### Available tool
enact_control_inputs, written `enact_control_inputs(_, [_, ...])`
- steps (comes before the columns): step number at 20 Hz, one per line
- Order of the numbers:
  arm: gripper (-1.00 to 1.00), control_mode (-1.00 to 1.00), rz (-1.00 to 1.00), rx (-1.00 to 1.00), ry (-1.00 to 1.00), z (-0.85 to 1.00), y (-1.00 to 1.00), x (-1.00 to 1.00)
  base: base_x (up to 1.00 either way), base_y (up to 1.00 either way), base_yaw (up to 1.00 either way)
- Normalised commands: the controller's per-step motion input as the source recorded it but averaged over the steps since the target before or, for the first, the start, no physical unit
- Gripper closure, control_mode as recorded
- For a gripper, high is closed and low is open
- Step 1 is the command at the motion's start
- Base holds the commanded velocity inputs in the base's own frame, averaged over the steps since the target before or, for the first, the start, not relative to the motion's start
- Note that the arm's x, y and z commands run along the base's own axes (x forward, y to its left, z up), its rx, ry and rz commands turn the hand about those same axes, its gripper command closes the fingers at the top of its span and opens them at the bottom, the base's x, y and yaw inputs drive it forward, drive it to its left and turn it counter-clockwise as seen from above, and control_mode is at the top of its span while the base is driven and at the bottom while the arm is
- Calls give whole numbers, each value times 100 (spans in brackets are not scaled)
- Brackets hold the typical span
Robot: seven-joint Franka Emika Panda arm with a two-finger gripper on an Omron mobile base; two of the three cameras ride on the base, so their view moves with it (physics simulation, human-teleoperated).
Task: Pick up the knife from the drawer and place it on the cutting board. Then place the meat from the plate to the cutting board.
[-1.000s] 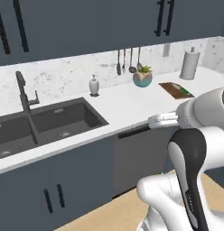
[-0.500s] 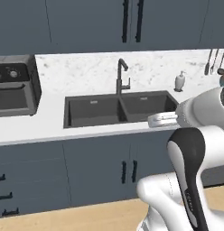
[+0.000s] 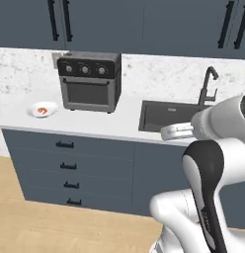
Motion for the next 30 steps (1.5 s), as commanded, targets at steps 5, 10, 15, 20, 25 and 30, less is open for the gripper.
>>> enact_control_inputs(5, [-100,100,0,0,0,0,0,0,62,100,-2])
enact_control_inputs(10, [-100,100,0,0,0,0,0,0,72,100,-9])
enact_control_inputs(15, [-100,100,0,0,0,0,0,0,66,81,-22])
enact_control_inputs(20, [-100,100,0,0,0,0,0,0,48,53,-30])
enact_control_inputs(25, [-100,100,0,0,0,0,0,0,39,37,-25])
enact_control_inputs(30, [-100,100,0,0,0,0,0,0,35,51,-28])
